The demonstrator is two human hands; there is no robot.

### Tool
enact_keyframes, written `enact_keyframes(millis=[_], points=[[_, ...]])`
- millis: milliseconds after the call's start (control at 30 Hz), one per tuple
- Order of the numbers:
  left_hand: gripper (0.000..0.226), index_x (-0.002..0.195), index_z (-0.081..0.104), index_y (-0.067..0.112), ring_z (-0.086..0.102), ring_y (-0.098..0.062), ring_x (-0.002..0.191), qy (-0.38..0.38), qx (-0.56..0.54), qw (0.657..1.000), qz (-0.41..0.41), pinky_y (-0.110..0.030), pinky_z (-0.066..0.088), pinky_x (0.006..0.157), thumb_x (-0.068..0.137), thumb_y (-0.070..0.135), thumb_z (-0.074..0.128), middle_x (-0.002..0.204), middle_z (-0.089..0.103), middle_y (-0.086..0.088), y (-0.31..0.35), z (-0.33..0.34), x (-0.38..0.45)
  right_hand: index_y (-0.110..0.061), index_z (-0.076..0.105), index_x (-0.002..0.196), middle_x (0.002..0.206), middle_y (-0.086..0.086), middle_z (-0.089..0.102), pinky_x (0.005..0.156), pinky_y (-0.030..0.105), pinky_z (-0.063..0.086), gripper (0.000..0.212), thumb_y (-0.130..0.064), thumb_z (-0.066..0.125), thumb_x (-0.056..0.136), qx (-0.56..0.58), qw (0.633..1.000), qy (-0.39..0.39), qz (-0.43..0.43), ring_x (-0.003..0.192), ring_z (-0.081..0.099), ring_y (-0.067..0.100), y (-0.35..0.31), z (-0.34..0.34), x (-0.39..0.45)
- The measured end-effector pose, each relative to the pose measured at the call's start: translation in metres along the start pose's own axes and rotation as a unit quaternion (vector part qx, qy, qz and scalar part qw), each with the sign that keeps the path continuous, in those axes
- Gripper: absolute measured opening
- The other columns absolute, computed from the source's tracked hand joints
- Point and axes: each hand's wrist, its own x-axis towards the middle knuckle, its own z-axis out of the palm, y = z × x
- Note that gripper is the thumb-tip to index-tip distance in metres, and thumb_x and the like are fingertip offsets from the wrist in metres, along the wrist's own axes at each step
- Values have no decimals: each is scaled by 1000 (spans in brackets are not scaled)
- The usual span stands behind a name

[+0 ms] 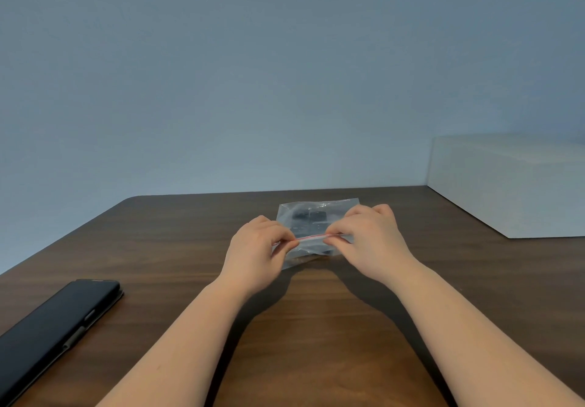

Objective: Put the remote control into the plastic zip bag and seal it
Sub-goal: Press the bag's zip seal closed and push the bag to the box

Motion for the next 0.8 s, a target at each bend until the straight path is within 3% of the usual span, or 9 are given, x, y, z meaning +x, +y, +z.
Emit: enact_keyframes(millis=[100,333,567,667,800], points=[[6,78,69,20,52,-13,73,1,-6,1000,-6,-20,38,60,82,23,66,74,69,5,-1,-1,0,-32,72,98,94,-8,70,91,33,27,24,-41,50,93,13,1000,-4,3,100,52,12,1,0,0],[17,89,71,22,54,-11,81,0,-30,999,17,-10,32,67,77,33,70,86,72,7,5,2,-1,-33,72,99,96,-8,71,92,35,33,23,-42,52,91,34,999,-26,16,99,54,13,0,0,1],[4,81,71,20,56,-17,72,-4,-22,999,33,-13,33,61,81,18,67,76,72,4,9,3,0,-31,73,95,88,-12,68,86,34,37,18,-38,57,89,65,997,-34,10,94,52,13,-1,-3,1],[6,81,70,21,54,-15,74,-9,-28,1000,7,-15,35,62,83,18,65,77,71,6,6,1,-1,-26,75,92,74,-24,55,82,29,40,14,-33,64,86,137,989,-33,52,85,50,6,7,-12,-1],[7,81,69,23,50,-7,78,-20,-49,998,-36,-13,35,65,84,23,62,76,62,14,2,-3,-1,-29,74,81,74,-26,58,72,18,39,5,-27,69,83,230,969,-37,87,77,53,-5,13,-16,-4]])
